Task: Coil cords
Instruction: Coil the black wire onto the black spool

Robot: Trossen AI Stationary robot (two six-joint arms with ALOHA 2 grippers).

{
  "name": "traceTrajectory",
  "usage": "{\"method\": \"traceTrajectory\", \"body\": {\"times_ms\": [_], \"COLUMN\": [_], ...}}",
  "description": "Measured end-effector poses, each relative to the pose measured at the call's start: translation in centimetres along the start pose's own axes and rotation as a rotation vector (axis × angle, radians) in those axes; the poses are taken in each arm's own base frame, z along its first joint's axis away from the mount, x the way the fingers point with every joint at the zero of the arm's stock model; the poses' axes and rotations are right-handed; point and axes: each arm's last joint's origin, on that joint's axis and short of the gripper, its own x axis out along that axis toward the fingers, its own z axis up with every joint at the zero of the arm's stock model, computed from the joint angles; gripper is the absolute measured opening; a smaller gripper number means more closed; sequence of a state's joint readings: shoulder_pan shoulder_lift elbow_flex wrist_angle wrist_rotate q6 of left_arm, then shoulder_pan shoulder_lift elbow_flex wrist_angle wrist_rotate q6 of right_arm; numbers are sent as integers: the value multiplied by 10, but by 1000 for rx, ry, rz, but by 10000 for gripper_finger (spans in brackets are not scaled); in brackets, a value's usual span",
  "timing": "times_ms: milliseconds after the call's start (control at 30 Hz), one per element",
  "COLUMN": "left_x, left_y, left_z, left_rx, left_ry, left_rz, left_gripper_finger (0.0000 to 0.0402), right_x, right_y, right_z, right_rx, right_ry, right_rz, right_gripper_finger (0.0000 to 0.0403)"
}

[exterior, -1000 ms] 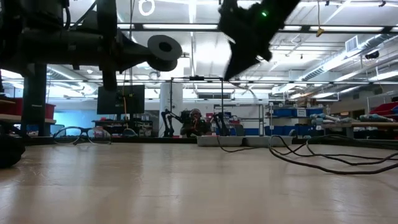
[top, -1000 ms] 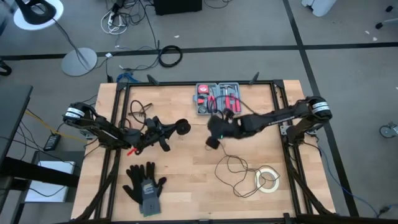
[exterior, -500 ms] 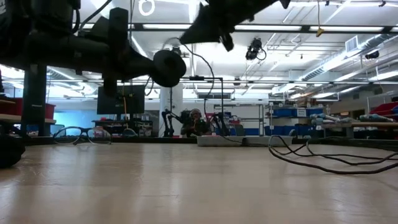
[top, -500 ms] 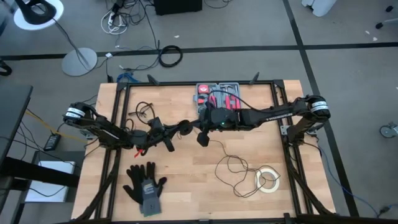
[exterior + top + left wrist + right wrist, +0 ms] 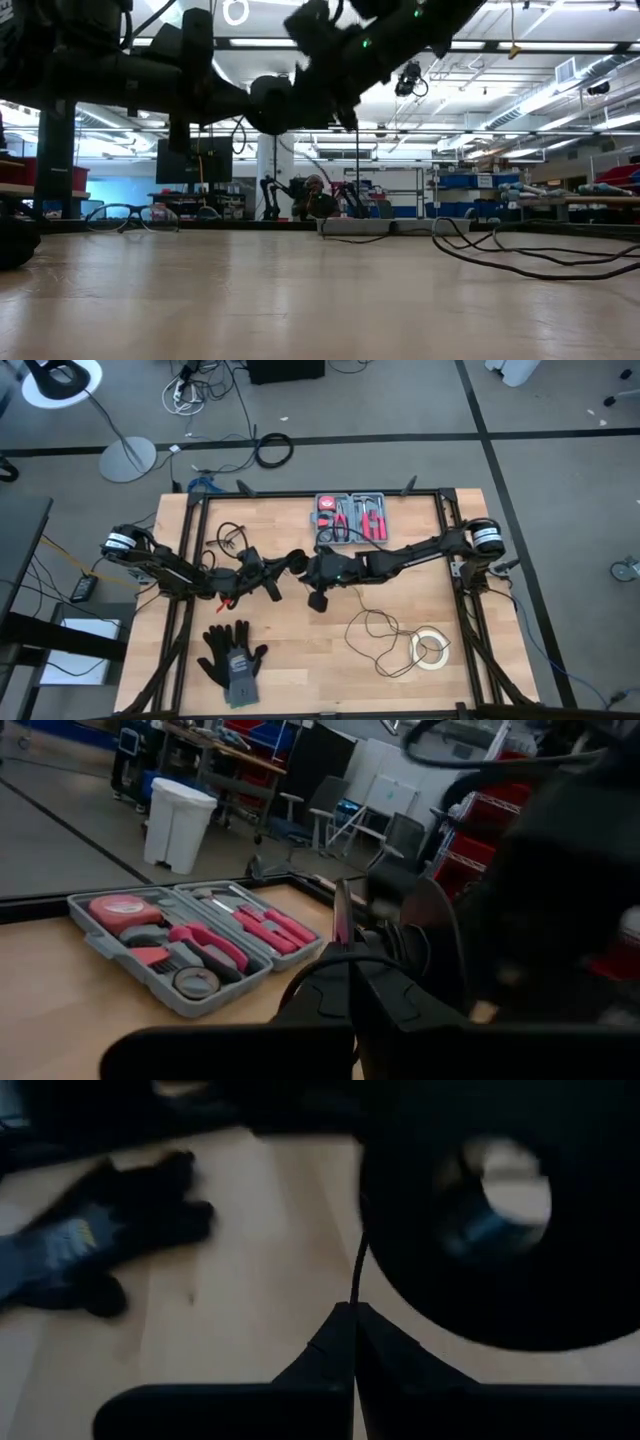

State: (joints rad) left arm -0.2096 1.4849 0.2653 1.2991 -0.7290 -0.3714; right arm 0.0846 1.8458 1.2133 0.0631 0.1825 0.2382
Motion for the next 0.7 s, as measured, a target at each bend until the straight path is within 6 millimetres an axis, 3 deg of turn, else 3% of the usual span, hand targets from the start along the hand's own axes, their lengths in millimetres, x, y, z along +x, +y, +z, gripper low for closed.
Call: {"method": "traceTrajectory", "body": {"times_ms": [333, 500, 700], "left_x": [-1, -1, -1], "left_y": [-1, -1, 0], "left_z": [-1, -1, -3], "left_rx": [-2, -1, -4], "left_ry": [1, 8, 26], "left_rz": [-6, 0, 3], "left_gripper_finger": [0, 0, 0], "right_x": [-1, -3, -13], "right_y": [-6, 7, 6], "right_z": [-17, 1, 26], "right_rx": [25, -59, -107], "right_ry": [117, -43, -223], "right_rz": [-108, 73, 18], "right_gripper_finger": [0, 0, 0]}}
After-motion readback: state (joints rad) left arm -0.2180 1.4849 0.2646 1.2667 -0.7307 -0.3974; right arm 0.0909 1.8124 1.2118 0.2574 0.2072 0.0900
